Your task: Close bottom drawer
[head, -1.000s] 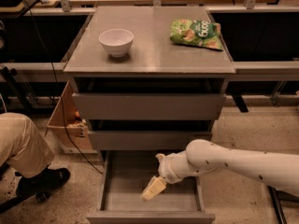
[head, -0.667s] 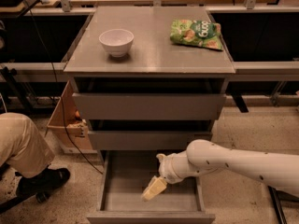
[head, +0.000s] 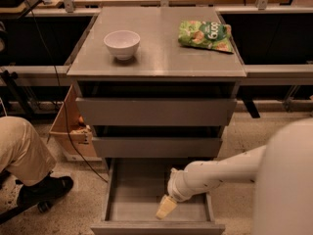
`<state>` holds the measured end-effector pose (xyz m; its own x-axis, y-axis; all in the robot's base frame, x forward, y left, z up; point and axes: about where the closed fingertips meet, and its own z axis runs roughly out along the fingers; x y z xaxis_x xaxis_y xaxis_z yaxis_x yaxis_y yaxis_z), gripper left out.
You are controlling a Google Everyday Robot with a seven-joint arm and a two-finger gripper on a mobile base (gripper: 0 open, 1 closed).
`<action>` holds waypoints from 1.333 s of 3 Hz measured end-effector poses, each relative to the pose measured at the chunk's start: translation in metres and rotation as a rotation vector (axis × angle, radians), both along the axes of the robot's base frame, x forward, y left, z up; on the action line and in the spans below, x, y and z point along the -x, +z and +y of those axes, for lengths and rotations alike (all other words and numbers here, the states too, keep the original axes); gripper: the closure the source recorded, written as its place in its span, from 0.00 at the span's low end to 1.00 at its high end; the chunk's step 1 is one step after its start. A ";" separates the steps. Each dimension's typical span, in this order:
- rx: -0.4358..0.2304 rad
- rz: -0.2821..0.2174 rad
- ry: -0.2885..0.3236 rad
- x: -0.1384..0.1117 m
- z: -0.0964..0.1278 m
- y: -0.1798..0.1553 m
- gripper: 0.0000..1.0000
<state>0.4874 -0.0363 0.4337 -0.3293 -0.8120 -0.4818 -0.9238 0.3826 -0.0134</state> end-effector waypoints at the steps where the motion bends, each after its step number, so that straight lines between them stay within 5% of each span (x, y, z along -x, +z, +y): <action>1: 0.099 -0.010 -0.007 -0.009 -0.018 -0.050 0.00; 2: 0.148 0.007 0.032 -0.014 -0.030 -0.104 0.00; 4: 0.106 0.039 -0.089 -0.005 -0.111 -0.177 0.00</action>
Offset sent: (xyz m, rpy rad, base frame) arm 0.0211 -0.1129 -0.1686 -0.1453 0.0231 -0.1015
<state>0.4922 -0.1475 0.2564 -0.4186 -0.8247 -0.3803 -0.8871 0.4610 -0.0233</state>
